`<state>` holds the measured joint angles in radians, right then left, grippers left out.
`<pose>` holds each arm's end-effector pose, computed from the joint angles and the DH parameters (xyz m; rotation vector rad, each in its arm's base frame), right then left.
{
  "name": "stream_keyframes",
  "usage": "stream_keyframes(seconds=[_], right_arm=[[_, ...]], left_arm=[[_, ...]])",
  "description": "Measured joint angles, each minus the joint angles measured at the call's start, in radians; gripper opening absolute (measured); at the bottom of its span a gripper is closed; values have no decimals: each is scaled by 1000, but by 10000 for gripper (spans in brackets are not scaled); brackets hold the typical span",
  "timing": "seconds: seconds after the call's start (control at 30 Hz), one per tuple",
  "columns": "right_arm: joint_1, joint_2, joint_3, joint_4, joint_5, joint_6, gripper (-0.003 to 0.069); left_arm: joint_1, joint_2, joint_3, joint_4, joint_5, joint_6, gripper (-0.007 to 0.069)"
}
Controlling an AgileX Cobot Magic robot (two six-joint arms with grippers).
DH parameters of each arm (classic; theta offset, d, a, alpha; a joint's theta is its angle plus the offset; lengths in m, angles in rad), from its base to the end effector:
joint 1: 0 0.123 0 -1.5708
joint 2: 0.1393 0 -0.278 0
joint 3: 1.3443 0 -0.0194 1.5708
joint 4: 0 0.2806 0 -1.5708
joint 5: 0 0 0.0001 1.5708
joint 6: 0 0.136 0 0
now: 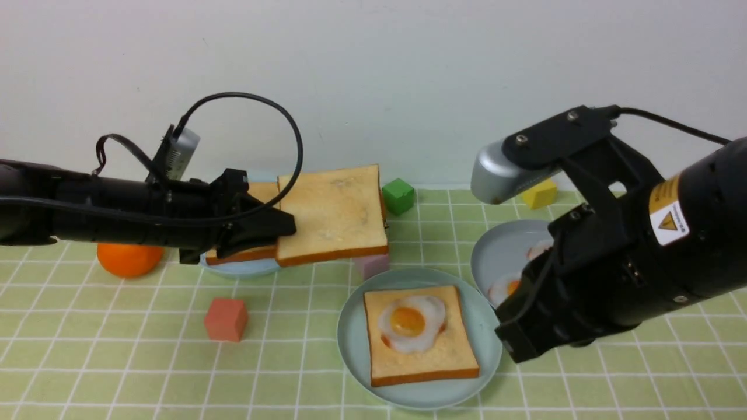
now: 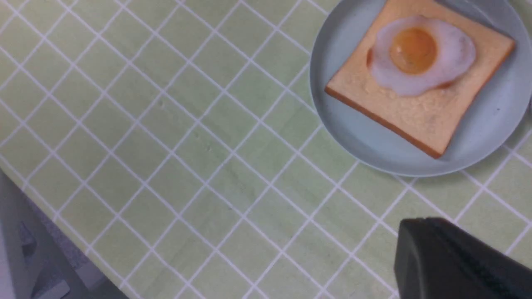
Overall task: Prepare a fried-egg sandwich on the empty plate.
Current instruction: Use the left arm to place a slice of bread on the fried egg in the middle
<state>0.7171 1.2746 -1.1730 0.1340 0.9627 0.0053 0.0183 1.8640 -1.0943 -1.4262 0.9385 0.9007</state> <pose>0.2264 0.2172 0.3012 -0.8526 2.4538 0.4430 0.4008 -0.1013 0.1506 -0.1072 2.3723 -1.3120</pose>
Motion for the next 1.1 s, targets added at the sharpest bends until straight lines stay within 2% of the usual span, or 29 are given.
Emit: stream_keyframes(seconds=[0.13, 0.33, 0.53, 0.73, 0.87, 1.1], right_arm=[[0, 0, 0, -26, -4, 51, -7], [0, 0, 0, -26, -4, 111, -6], [0, 0, 0, -36, -1, 120, -3], [0, 0, 0, -38, 0, 124, 1], [0, 0, 0, -39, 0, 157, 7], [0, -12, 26, -139, -5, 319, 19]], left_arm=[[-102, 0, 59, -1, -26, -6, 105], [-272, 0, 99, -20, -199, -22, 105], [-333, 1, 99, -37, -359, -120, 108], [-348, 40, 99, -37, -373, -212, 140], [-348, 60, 99, -6, -370, -252, 216], [-327, 20, 99, 147, -259, -362, 478]])
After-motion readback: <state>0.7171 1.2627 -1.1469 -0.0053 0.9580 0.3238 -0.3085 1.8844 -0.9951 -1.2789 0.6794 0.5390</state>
